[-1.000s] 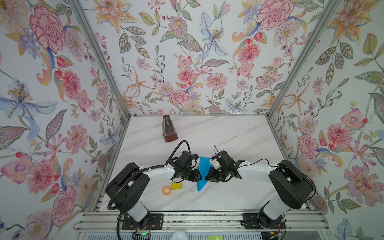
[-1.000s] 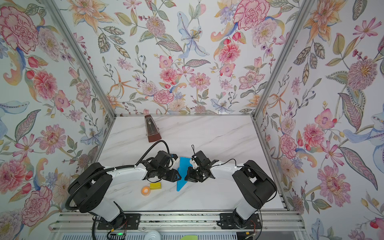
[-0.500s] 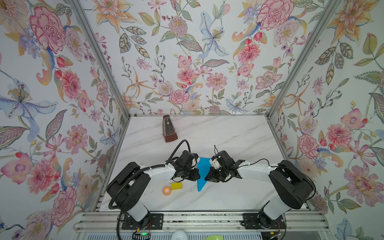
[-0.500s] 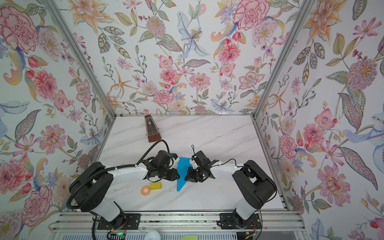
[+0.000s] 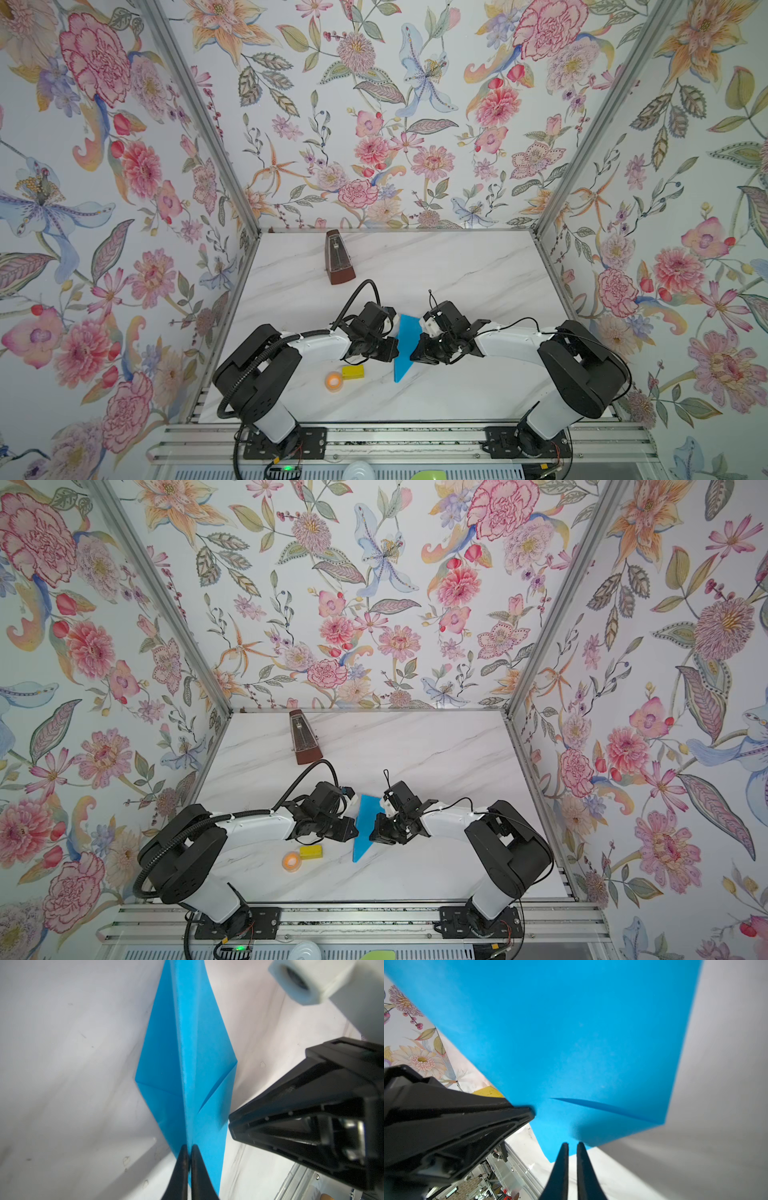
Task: Fold a paper plane with a square sheet of paper (fold left side to right side)
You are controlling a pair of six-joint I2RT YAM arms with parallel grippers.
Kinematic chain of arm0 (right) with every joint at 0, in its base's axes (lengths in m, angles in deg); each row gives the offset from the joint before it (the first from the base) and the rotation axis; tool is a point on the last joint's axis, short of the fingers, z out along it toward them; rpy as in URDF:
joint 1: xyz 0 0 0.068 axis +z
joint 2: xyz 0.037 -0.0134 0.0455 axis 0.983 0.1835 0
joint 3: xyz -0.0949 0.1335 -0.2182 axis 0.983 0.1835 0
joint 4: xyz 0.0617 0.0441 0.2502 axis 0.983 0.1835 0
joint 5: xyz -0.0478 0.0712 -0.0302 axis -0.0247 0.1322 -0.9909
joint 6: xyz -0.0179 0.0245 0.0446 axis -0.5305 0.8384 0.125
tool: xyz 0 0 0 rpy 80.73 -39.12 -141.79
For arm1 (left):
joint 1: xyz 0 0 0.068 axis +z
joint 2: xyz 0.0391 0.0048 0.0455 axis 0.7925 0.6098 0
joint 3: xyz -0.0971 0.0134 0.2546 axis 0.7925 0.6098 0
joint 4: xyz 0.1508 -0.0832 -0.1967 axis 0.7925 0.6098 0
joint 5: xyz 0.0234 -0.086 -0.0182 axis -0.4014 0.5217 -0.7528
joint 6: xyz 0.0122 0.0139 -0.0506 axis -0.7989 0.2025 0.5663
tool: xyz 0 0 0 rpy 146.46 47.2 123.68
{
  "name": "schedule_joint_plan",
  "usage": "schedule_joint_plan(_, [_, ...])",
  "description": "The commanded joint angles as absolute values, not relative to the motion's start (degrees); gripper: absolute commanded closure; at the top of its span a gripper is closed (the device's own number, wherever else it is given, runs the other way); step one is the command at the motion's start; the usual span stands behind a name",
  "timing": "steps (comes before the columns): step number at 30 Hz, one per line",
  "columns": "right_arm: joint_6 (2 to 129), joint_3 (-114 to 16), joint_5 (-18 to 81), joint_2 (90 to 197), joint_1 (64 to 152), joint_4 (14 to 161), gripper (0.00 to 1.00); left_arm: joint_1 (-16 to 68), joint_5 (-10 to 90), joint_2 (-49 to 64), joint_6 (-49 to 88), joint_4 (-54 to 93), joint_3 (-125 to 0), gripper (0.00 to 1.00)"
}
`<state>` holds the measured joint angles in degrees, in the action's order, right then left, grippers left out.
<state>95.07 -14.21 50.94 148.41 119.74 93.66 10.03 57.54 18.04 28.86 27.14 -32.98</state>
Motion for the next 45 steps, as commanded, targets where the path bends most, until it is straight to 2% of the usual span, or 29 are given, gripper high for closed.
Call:
schedule_joint_plan(1, [95.21,-13.64,49.56,145.23,118.44,94.38,0.85,10.97,59.63,19.45,30.03,23.4,-30.67,0.92])
schedule_joint_plan(8, [96.53,-8.89,51.18,142.02,114.1,91.05,0.73,12.94,64.79,20.93,32.15,16.75,-27.23,0.9])
schedule_joint_plan(13, [99.24,-4.89,55.79,142.84,111.48,83.47,0.69,13.45,66.64,22.0,32.51,14.72,-26.19,0.9])
schedule_joint_plan(25, [105.43,0.22,60.02,149.06,108.71,67.42,0.68,14.89,69.13,23.76,32.88,12.71,-24.95,0.88])
schedule_joint_plan(35, [108.97,4.35,57.87,150.25,106.44,61.06,0.67,15.86,70.14,25.12,33.31,12.04,-24.66,0.89])
schedule_joint_plan(45, [115.8,7.39,62.39,155.82,107.02,45.32,0.66,16.13,71.6,26.75,34.1,10.4,-24.53,0.89])
